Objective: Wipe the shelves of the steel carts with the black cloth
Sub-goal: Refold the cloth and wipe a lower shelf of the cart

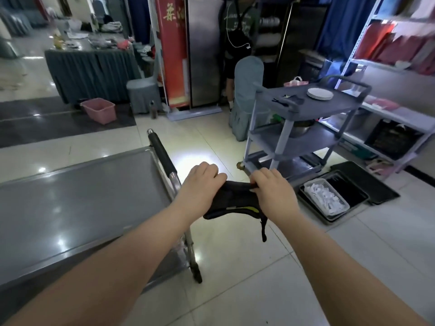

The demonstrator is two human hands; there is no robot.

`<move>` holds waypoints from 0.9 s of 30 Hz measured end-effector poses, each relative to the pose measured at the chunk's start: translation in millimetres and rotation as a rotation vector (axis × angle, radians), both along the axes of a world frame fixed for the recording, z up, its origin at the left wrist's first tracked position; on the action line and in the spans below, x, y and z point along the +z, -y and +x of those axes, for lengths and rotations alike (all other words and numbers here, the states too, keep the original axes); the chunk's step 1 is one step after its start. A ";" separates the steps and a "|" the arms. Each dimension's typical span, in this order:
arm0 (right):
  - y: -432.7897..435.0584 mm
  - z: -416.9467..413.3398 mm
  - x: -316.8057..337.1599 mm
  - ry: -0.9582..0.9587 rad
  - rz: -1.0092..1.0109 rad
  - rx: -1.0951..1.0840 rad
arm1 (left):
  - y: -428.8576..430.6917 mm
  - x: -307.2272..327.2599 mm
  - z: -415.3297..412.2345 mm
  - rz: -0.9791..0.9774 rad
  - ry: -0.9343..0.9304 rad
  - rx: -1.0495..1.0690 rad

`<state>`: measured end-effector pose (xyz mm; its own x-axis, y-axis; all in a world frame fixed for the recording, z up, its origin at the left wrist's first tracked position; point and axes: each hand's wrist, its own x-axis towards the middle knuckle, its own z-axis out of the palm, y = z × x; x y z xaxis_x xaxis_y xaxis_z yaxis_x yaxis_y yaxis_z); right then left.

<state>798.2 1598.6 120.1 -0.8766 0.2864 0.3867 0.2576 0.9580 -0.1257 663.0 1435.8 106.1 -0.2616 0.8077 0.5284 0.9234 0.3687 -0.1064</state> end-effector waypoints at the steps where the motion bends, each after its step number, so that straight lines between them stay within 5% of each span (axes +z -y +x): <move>1: -20.7 1.7 3.3 -0.012 0.021 0.017 | -21.8 1.9 2.1 -0.016 -0.010 0.013; 12: -219.6 -91.9 9.5 -0.083 0.097 0.157 | -201.5 4.0 -74.9 -0.112 -0.092 0.140; 27: -380.1 -426.7 42.5 -0.040 0.184 0.325 | -344.9 26.7 -377.8 -0.110 -0.130 0.289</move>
